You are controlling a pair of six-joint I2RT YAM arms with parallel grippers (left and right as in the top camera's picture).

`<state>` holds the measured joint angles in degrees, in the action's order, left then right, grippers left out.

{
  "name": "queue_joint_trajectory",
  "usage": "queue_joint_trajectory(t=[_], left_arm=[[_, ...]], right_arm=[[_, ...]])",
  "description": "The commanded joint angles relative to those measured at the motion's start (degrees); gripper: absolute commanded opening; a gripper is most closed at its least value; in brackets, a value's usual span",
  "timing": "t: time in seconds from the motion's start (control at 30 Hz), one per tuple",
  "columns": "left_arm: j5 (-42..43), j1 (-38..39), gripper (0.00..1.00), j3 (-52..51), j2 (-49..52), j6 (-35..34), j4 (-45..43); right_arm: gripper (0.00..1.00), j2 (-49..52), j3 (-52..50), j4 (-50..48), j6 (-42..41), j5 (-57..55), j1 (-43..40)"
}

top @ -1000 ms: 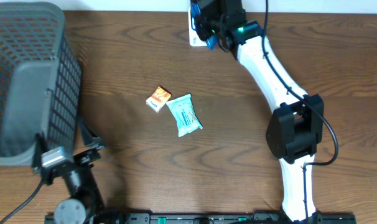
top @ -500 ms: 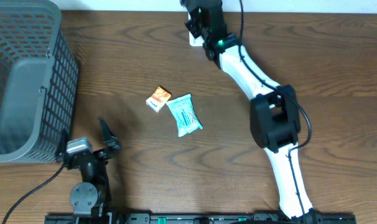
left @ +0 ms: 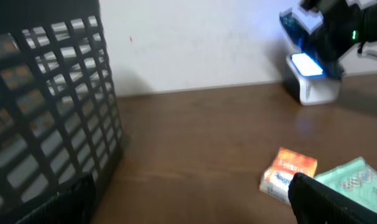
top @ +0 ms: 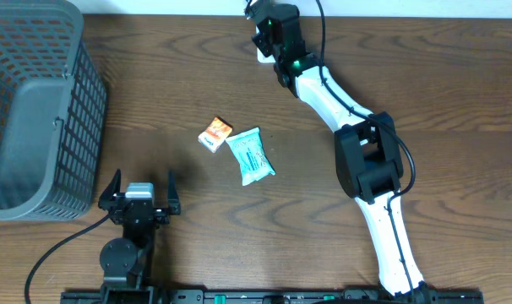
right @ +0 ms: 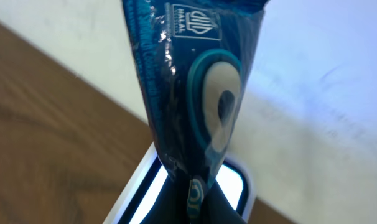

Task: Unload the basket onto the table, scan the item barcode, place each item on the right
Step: 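Carry the Oreo pack to the right table edge and release it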

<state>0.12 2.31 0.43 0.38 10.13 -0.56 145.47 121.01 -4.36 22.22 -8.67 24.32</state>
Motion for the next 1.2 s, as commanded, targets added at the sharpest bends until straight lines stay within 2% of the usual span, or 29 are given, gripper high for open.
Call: queue_joint_trajectory(t=[0.0, 0.23, 0.33, 0.47, 0.57, 0.73, 0.87, 1.0, 1.17], left_arm=[[1.01, 0.02, 0.98, -0.2, -0.15, 0.96, 1.33], [1.03, 0.02, 0.98, -0.2, -0.15, 0.66, 2.29], [2.97, 0.02, 0.97, -0.2, -0.15, 0.55, 2.14], [12.68, 0.02, 0.98, -0.2, -0.15, 0.61, 1.4], [17.68, 0.02, 0.98, -0.2, -0.15, 0.79, 1.9], [16.31, 0.02, 0.98, -0.2, -0.15, 0.76, 2.29], [15.89, 0.02, 0.98, -0.2, -0.15, 0.76, 3.06], [15.93, 0.02, 0.98, -0.2, -0.15, 0.28, 3.1], [14.99, 0.02, 0.98, -0.2, -0.15, 0.13, 3.15]], right_arm=[[0.01, -0.39, 1.99, -2.54, 0.81, -0.22, -0.09], [0.01, -0.61, 1.99, -2.67, 0.57, -1.53, 0.11], [0.01, -2.54, 1.99, 0.31, 0.57, -3.48, 0.22], [0.01, -7.96, 1.99, 10.84, 0.13, -3.52, -0.26], [0.01, -13.29, 1.99, 21.66, -3.89, -3.96, -1.33], [0.01, -21.03, 1.99, 36.63, -9.16, -5.95, -5.81], [0.01, -24.41, 1.99, 46.77, -14.75, -17.4, -11.08], [0.01, -24.48, 1.95, 55.93, -21.59, -27.74, -17.29], [0.01, -23.06, 1.86, 63.28, -32.85, -28.13, -26.86]])
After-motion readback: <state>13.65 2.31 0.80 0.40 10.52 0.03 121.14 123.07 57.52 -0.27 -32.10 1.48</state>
